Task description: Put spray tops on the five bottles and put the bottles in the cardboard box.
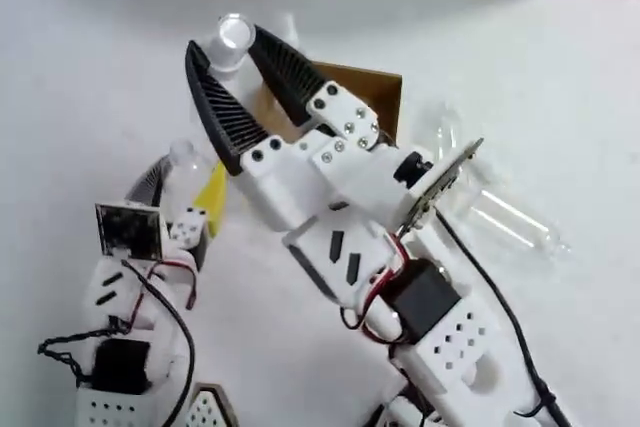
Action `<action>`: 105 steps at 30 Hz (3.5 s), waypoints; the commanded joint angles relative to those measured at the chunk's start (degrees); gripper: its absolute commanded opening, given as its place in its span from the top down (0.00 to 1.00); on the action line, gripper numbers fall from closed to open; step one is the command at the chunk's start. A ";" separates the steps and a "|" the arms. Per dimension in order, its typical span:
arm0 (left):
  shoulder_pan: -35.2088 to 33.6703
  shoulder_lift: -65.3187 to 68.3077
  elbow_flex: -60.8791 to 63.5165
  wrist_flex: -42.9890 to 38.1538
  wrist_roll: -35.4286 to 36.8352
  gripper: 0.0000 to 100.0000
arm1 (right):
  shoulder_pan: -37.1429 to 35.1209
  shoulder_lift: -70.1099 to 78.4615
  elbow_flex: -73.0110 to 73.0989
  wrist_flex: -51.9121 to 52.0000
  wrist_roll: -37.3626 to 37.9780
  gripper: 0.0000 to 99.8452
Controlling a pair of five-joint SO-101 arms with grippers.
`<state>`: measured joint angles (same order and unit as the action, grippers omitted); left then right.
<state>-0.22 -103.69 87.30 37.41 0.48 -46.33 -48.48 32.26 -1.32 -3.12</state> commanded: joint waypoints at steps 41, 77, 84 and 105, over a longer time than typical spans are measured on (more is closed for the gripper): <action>1.54 -0.40 1.76 -2.64 0.26 0.98 | -2.68 4.18 -3.60 2.86 -0.18 0.98; 1.45 -0.40 1.76 -2.64 0.18 0.98 | -2.42 11.03 -9.76 18.42 1.85 0.98; 1.45 -0.40 1.76 -2.64 0.18 0.98 | -2.24 17.01 -12.57 19.91 1.49 0.98; -1.98 -0.40 2.02 -7.65 7.65 0.98 | -3.65 18.42 -12.13 20.35 1.41 0.98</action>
<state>-1.71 -103.78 89.93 31.78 4.53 -49.93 -29.93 23.12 18.73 -1.98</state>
